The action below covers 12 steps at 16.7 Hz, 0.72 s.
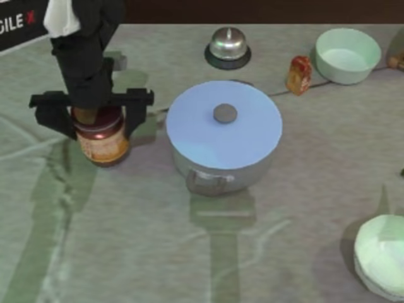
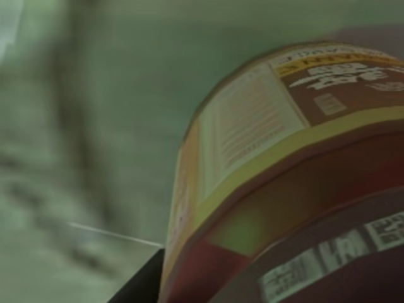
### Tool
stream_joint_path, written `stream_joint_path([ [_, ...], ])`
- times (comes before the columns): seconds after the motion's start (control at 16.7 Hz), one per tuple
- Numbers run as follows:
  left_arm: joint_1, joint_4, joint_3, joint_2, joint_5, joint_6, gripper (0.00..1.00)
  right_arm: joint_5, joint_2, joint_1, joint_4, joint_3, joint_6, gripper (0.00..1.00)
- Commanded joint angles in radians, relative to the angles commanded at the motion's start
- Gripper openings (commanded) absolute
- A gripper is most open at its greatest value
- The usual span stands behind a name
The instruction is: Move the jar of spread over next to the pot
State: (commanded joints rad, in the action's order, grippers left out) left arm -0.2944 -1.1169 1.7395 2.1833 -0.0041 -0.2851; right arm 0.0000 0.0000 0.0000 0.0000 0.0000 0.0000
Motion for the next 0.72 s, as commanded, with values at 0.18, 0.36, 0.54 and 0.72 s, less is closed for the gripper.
stream_joint_path([
  [0.18,0.000,0.000,0.000,0.000,0.000,0.000,0.75,0.000,0.000,0.000,0.000,0.000,0.000,1.00],
  [0.36,0.000,0.000,0.000,0.000,0.000,0.000,0.98,0.000,0.000,0.000,0.000,0.000,0.000,1.00],
  [0.54,0.000,0.000,0.000,0.000,0.000,0.000,1.00,0.000,0.000,0.000,0.000,0.000,0.000,1.00],
  [0.72,0.000,0.000,0.000,0.000,0.000,0.000,1.00,0.000,0.000,0.000,0.000,0.000,0.000,1.00],
])
